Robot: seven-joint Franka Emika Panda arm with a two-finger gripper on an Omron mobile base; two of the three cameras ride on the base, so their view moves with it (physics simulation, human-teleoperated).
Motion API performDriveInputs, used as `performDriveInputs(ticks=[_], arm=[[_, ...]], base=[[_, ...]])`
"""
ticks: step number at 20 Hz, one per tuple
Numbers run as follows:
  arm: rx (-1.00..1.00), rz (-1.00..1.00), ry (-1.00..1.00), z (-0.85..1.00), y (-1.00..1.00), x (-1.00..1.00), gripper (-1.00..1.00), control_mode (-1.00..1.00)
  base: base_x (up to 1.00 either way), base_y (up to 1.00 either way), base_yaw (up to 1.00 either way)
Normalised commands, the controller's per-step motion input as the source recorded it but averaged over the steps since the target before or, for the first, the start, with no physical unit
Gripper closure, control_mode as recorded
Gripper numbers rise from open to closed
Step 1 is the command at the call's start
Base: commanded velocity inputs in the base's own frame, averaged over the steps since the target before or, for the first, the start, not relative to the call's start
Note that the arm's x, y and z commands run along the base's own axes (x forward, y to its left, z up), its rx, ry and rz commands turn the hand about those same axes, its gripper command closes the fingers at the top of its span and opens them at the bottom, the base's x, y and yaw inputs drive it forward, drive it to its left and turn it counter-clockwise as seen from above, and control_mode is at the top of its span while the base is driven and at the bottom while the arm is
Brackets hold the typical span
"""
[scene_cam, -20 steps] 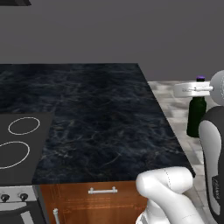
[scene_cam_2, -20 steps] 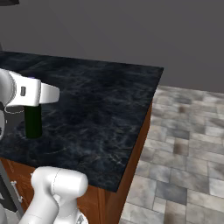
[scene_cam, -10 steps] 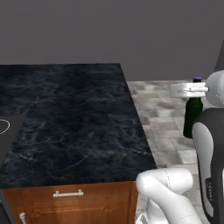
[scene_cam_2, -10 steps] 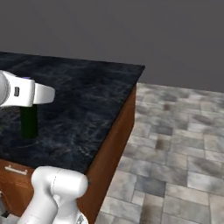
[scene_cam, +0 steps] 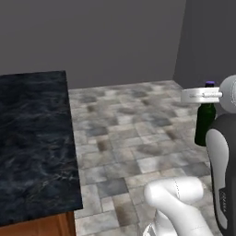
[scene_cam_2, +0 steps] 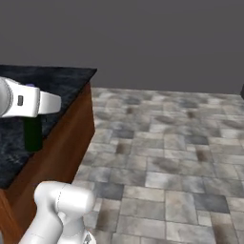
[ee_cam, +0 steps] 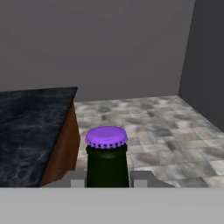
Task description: Get the candle and the beer from the cabinet and move them to the dining counter.
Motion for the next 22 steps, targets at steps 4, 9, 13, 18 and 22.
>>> performDriveInputs(ticks=[4, 9, 13, 18, 22], arm=[[0.00, 0.00, 0.00, 0.00, 0.00, 0.00, 1.00, 1.00], [0.00, 0.00, 0.00, 0.00, 0.00, 0.00, 1.00, 1.00], [0.00, 0.00, 0.00, 0.00, 0.00, 0.00, 1.00, 1.00], [0.00, 0.00, 0.00, 0.00, 0.00, 0.00, 1.00, 1.00], [0.00, 0.00, 0.00, 0.00, 0.00, 0.00, 1.00, 1.00]], base=[[0.77, -1.00, -0.10], [0.91, -1.00, 0.00], [1.00, -1.00, 0.20], [1.00, -0.82, 0.37], [1.00, -0.77, 0.40]])
